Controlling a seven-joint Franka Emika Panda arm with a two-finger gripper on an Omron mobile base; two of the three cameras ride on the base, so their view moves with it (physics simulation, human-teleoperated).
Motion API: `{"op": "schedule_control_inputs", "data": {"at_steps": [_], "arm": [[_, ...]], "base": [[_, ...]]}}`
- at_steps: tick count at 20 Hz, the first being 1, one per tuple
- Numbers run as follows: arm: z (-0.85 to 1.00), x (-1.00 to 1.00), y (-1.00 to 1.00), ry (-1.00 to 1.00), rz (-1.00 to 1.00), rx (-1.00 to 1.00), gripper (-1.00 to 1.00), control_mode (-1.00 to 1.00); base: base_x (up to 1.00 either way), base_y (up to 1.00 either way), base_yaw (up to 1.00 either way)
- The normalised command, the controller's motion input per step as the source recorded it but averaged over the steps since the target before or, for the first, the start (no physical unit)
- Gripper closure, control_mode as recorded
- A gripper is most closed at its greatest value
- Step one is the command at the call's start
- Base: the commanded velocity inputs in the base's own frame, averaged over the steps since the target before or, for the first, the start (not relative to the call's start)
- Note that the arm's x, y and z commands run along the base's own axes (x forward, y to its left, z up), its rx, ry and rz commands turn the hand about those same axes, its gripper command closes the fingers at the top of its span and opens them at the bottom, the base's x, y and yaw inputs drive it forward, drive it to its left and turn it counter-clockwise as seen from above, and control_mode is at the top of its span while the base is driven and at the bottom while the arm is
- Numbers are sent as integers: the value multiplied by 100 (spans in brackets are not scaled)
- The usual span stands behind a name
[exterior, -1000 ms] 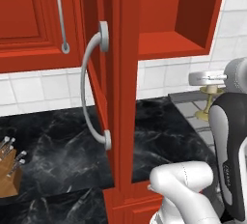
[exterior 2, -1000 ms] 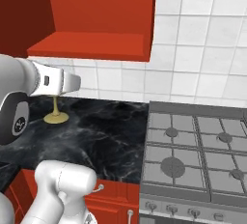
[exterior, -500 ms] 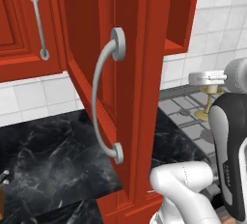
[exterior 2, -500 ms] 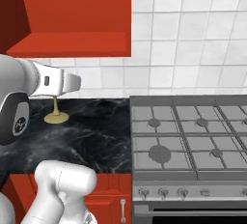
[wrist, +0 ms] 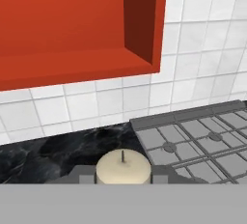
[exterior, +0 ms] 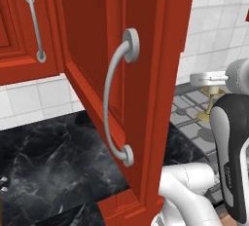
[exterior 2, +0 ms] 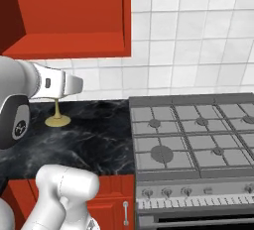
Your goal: Get the candle and the wine from the cabinet and move them to the dining counter.
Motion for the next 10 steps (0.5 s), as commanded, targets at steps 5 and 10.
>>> {"op": "schedule_control_inputs", "data": {"at_steps": [5,10], "arm": [[0,0,0,0,0,0,100,100],[0,0,0,0,0,0,100,100]], "base": [[-54,-98,-21],[-82,-98,-4]]}}
